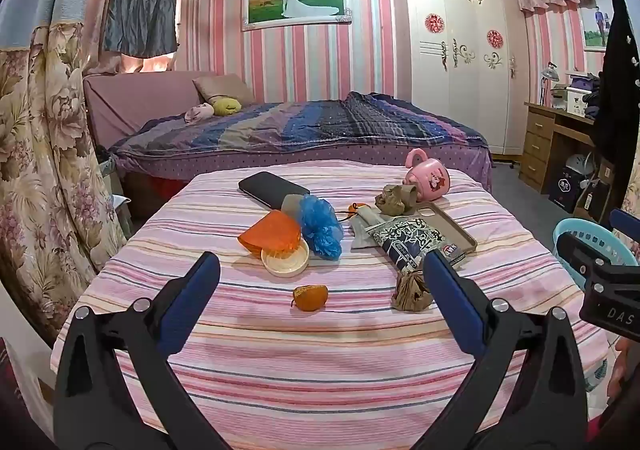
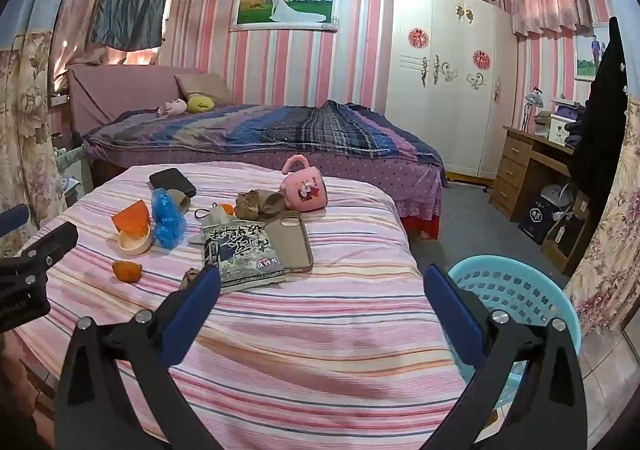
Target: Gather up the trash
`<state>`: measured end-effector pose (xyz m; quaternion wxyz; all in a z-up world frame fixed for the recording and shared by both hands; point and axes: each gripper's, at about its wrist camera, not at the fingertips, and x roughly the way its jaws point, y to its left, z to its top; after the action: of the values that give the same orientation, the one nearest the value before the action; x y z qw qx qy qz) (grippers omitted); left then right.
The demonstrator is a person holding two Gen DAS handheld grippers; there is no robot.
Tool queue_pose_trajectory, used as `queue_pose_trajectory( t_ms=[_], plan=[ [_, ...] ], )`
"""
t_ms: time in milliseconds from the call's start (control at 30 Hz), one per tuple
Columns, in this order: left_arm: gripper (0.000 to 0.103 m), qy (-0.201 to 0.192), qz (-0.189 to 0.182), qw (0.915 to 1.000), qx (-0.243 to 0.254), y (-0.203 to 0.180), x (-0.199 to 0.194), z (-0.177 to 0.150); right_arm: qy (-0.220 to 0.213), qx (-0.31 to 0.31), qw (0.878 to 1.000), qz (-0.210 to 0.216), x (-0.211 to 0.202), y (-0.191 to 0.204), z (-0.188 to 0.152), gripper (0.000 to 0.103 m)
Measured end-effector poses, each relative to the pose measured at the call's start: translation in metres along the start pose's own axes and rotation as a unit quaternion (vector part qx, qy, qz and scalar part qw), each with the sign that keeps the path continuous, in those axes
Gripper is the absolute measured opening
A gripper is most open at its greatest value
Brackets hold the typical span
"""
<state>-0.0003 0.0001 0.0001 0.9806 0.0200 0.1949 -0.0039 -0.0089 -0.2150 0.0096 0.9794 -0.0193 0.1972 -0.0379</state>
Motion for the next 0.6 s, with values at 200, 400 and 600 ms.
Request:
queue_pose_trajectory(
  t_ms=[200,400,600],
  plan=[
    [0.098,-0.001,0.0,1.0,0.0,0.0,-0.0001,0.0,0.001,-0.003,1.0,-0.002,0.0005,-0.0038,0.0004,0.099],
    [0.098,0.0,0.001,1.0,-0.001,0.0001,0.0005,0.0,-0.001,-0.003,1.0,-0.011,-0.0002,0.0009,0.0,0.099],
    [0.098,0.0,0.002,1.0,-0.001,0.0,-0.0034,0.003,0.0,-0.002,1.0,-0.014,0.0,0.0015,-0.0001,0.099]
  ],
)
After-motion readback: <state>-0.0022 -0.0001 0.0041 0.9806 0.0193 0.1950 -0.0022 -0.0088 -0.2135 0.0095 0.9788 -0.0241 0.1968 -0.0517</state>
